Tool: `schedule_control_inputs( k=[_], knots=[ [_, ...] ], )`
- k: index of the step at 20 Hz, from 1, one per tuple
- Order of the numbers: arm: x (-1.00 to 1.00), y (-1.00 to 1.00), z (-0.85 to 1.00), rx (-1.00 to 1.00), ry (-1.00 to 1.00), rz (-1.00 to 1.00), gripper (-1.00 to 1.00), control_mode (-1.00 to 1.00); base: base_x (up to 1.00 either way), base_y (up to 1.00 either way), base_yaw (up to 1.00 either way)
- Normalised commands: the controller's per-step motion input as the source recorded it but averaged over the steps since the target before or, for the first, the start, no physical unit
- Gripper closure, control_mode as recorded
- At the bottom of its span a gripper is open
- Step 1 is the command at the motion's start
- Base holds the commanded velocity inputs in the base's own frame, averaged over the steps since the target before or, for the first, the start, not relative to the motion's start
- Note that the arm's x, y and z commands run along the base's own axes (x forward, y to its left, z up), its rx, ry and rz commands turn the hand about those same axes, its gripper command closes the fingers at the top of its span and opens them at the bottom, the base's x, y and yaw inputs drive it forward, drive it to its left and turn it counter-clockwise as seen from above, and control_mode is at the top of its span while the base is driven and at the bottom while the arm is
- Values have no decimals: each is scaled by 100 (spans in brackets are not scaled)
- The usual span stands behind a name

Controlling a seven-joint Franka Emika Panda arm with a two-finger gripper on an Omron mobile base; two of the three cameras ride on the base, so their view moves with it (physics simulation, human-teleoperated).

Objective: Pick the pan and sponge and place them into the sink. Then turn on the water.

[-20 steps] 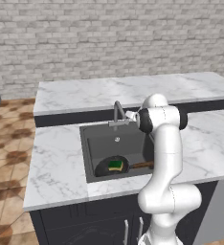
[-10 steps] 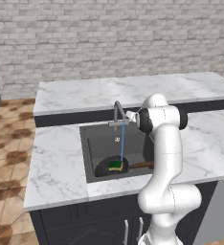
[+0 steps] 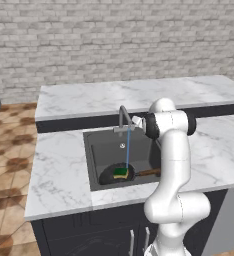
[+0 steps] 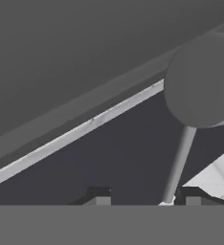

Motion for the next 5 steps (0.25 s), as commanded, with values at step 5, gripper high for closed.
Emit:
schedule_control_inputs(
  k=[5],
  knots=[
    [1, -43, -11, 0, 0, -9, 100, -100, 0, 0, 0]
  ],
)
